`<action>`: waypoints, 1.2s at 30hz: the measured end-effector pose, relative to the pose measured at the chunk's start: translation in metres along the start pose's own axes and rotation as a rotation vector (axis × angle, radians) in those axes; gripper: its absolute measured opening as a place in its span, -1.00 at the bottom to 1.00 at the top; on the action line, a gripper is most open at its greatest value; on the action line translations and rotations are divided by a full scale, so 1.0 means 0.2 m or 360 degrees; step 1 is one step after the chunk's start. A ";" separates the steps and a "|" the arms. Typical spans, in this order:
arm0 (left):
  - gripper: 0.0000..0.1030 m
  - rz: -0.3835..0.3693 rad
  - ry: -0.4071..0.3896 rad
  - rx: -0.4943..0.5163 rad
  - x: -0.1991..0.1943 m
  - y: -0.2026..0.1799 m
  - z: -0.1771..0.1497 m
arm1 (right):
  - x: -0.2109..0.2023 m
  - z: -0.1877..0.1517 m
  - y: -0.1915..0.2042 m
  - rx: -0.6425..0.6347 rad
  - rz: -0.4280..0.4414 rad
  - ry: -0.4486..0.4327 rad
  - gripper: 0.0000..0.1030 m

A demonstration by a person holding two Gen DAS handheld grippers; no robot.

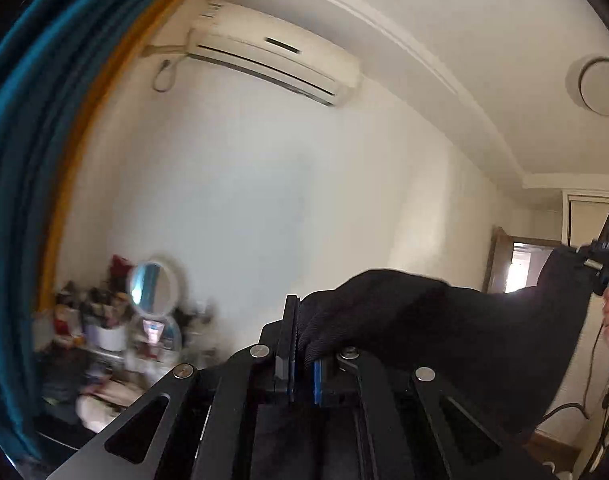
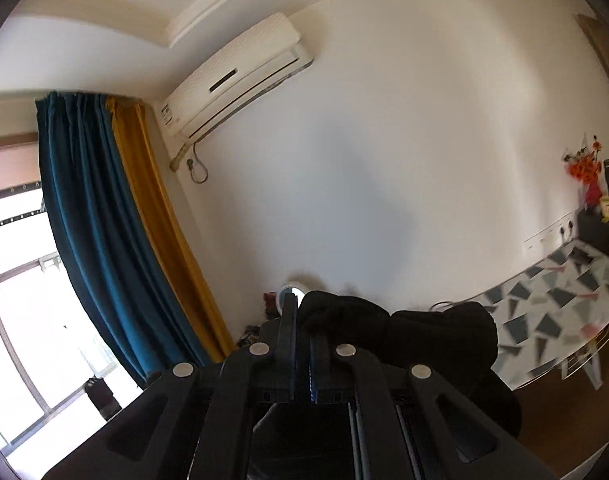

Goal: Fold clothes
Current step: 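Lift the black garment with both grippers and carry it to the patterned bed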

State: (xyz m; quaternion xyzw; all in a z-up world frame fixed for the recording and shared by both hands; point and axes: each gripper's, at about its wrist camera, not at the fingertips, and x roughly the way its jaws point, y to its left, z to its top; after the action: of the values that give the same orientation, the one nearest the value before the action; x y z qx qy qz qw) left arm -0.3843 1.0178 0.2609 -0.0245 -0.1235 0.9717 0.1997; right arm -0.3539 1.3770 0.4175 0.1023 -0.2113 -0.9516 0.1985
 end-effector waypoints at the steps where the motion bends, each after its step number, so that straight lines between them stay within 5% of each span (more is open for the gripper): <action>1: -0.92 -0.0040 0.0040 -0.0051 0.09 -0.09 -0.03 | -0.06 0.06 -0.08 0.0004 -0.0020 0.0004 -0.93; 4: -0.92 -0.0138 0.0142 -0.0138 0.33 -0.33 -0.11 | -0.20 0.23 -0.27 -0.0019 -0.0124 0.0009 -0.93; 12: -0.92 -0.0362 0.0099 -0.0105 0.72 -0.76 -0.19 | -0.59 0.45 -0.60 -0.0097 -0.0348 -0.0135 -0.93; 21: -0.92 -0.0550 0.0227 -0.0162 1.26 -1.07 -0.33 | -0.66 0.69 -1.01 -0.0109 -0.0555 -0.0229 -0.93; 30: -0.92 -0.0593 0.0336 -0.0145 2.10 -1.00 -0.34 | 0.06 1.13 -1.66 -0.0021 -0.0589 -0.0278 -0.93; 36: -0.92 -0.0395 0.0145 -0.0183 2.60 -0.80 0.09 | 0.80 1.58 -1.92 0.0099 -0.0476 -0.0328 -0.93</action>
State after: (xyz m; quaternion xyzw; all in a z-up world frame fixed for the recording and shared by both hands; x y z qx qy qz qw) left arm -0.8035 1.3602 0.3189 -0.0645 -0.1719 0.9288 0.3219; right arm -0.7149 1.7428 0.5117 0.0407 -0.2424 -0.9689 0.0289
